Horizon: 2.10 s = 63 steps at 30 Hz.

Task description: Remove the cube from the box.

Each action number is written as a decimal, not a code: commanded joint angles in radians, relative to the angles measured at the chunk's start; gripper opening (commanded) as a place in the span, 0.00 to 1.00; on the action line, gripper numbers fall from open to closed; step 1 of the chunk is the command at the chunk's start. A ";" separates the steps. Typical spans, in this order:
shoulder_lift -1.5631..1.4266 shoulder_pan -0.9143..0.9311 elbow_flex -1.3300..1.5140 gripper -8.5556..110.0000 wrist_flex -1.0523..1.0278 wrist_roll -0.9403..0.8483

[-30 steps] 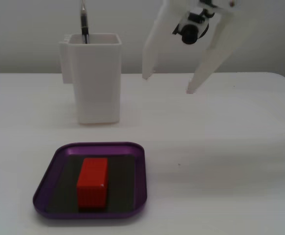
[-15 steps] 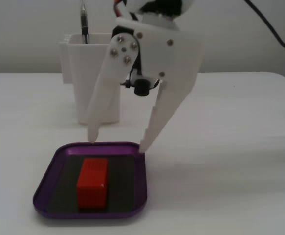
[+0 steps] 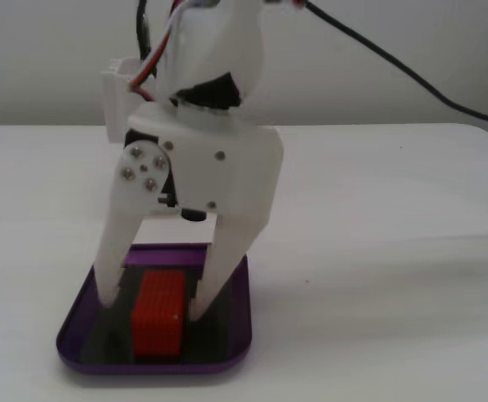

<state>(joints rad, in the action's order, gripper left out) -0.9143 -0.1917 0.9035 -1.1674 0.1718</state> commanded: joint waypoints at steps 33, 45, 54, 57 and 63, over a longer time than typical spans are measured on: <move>-0.169 0.040 -0.482 0.07 -0.540 -0.064; -0.526 0.038 0.221 0.07 -0.330 -0.064; -0.721 0.043 0.824 0.07 0.054 -0.064; -0.756 0.044 0.948 0.07 0.140 -0.066; -0.767 0.044 1.040 0.07 0.216 -0.066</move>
<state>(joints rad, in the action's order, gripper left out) -1.6199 -0.1473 1.9405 -0.9833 0.1074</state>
